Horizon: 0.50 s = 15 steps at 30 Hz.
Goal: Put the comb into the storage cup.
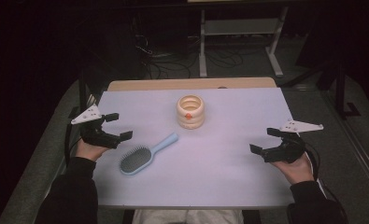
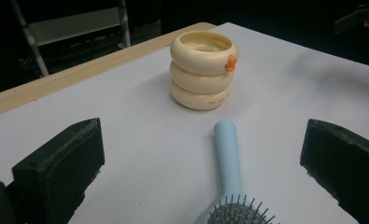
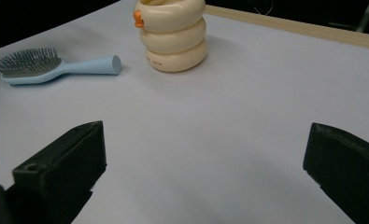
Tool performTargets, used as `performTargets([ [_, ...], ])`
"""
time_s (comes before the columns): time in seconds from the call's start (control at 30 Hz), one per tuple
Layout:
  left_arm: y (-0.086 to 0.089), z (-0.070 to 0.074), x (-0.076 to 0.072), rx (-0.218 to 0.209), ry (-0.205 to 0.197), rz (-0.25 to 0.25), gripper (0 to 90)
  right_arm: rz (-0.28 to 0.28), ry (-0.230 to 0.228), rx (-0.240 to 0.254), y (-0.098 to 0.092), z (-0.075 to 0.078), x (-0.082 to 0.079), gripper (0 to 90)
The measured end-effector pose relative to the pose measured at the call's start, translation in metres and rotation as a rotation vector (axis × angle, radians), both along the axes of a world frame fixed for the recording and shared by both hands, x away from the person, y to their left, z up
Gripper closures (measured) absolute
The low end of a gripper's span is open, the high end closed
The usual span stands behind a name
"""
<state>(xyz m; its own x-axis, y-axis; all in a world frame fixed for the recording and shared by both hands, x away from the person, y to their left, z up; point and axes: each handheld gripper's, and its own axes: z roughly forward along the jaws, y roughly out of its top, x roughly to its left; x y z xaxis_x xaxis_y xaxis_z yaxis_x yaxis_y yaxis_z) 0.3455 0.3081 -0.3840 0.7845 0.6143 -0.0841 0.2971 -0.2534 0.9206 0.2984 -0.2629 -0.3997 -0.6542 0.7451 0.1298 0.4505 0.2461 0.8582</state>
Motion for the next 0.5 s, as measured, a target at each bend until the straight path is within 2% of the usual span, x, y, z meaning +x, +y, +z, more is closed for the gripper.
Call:
performTargets([
  [0.5, -0.022, 0.003, 0.009, 0.033, 0.023, -0.054, 0.0, 0.008, 0.002, -0.005, 0.001, 0.000, 0.000, 0.0],
])
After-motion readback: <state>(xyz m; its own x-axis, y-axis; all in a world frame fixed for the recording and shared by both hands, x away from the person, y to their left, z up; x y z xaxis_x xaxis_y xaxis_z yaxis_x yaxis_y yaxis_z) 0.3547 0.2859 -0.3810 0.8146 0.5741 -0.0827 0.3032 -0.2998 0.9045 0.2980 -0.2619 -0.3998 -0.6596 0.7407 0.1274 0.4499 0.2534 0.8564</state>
